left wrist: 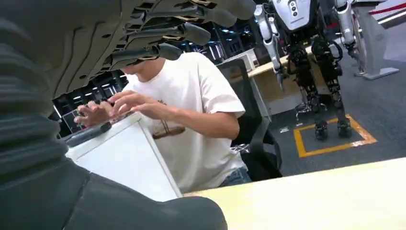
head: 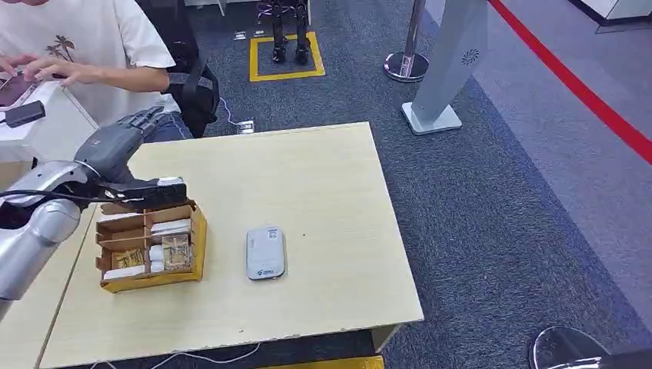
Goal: Pass the card to the sensor for recognition and then transmit it.
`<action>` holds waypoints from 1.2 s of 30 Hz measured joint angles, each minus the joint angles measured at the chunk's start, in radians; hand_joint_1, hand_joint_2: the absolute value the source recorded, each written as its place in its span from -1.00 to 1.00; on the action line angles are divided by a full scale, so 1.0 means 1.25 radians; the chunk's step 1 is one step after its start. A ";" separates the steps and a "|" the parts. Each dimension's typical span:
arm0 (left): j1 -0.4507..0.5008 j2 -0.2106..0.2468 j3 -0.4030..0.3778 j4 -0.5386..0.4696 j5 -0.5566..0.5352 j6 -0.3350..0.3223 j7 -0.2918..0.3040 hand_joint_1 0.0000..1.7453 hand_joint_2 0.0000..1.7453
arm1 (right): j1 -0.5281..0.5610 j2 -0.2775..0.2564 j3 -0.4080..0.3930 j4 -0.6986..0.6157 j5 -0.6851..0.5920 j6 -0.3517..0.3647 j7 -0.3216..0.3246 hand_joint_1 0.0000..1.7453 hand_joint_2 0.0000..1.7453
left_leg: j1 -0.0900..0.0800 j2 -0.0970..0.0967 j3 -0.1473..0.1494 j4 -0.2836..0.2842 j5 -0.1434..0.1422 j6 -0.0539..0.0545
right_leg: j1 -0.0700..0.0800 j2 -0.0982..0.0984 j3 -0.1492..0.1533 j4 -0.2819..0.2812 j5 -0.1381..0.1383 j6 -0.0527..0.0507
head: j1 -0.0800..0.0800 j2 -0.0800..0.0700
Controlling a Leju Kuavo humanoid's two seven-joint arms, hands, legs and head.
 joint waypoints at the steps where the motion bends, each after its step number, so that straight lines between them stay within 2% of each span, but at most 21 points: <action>1: 0.010 0.007 0.000 -0.007 0.001 0.006 0.000 -1.00 1.00 | 0.000 0.000 0.000 0.000 0.000 0.000 0.001 -1.00 -1.00 | 0.000 0.000 0.000 0.000 0.000 0.000 | 0.000 0.000 0.000 0.000 0.000 0.000 | 0.000 0.000; 8: 0.105 0.071 0.026 -0.076 0.026 0.031 -0.002 -1.00 1.00 | 0.002 0.000 -0.015 0.000 0.000 0.000 0.009 -1.00 -1.00 | 0.000 0.001 0.000 0.000 0.000 0.000 | 0.000 0.001 0.000 0.000 0.000 0.000 | 0.000 0.000; 13: 0.239 0.124 0.099 -0.150 0.020 0.077 -0.001 -1.00 1.00 | 0.007 0.000 -0.022 0.000 0.000 -0.004 0.016 -1.00 -1.00 | 0.000 0.002 0.000 0.000 -0.001 -0.001 | 0.000 0.002 -0.001 0.000 -0.001 0.000 | -0.001 0.000; 15: 0.324 0.128 0.151 -0.185 -0.024 0.128 -0.001 -1.00 1.00 | 0.008 0.002 -0.026 0.000 0.000 -0.006 0.020 -1.00 -1.00 | 0.000 0.002 0.001 -0.001 -0.002 -0.002 | 0.000 0.002 0.000 0.000 -0.002 -0.001 | 0.000 0.000; 17: 0.414 0.117 0.212 -0.217 -0.070 0.171 -0.002 -1.00 1.00 | 0.010 0.005 -0.034 0.000 0.000 -0.008 0.020 -1.00 -1.00 | 0.000 0.004 0.001 0.000 -0.003 -0.002 | 0.000 0.004 -0.001 0.000 -0.002 -0.001 | -0.001 0.000; 20: 0.543 0.078 0.294 -0.263 -0.142 0.227 -0.001 -1.00 1.00 | 0.013 0.010 -0.036 0.000 0.000 -0.013 0.026 -1.00 -1.00 | 0.000 0.005 0.001 0.000 -0.004 -0.002 | 0.000 0.004 -0.001 -0.001 -0.002 -0.001 | -0.002 0.000; 24: 0.663 0.017 0.369 -0.303 -0.206 0.257 0.001 -1.00 1.00 | 0.013 0.016 -0.036 0.000 0.000 -0.016 0.029 -1.00 -1.00 | 0.000 0.005 0.001 0.000 -0.004 -0.002 | -0.001 0.004 -0.001 -0.001 -0.002 0.000 | -0.001 0.000; 29: 0.734 -0.049 0.420 -0.318 -0.221 0.281 0.001 -1.00 1.00 | 0.013 0.017 -0.036 0.000 0.000 -0.016 0.033 -1.00 -1.00 | 0.000 0.004 0.001 0.000 -0.004 -0.001 | 0.000 0.003 0.000 -0.001 -0.003 0.000 | -0.001 0.000; 36: 0.751 -0.116 0.448 -0.318 -0.230 0.294 -0.002 -1.00 1.00 | 0.013 0.017 -0.035 0.000 0.000 -0.015 0.041 -1.00 -1.00 | 0.000 0.003 0.001 0.000 -0.004 -0.001 | 0.000 0.002 0.000 -0.001 -0.003 0.000 | -0.001 0.000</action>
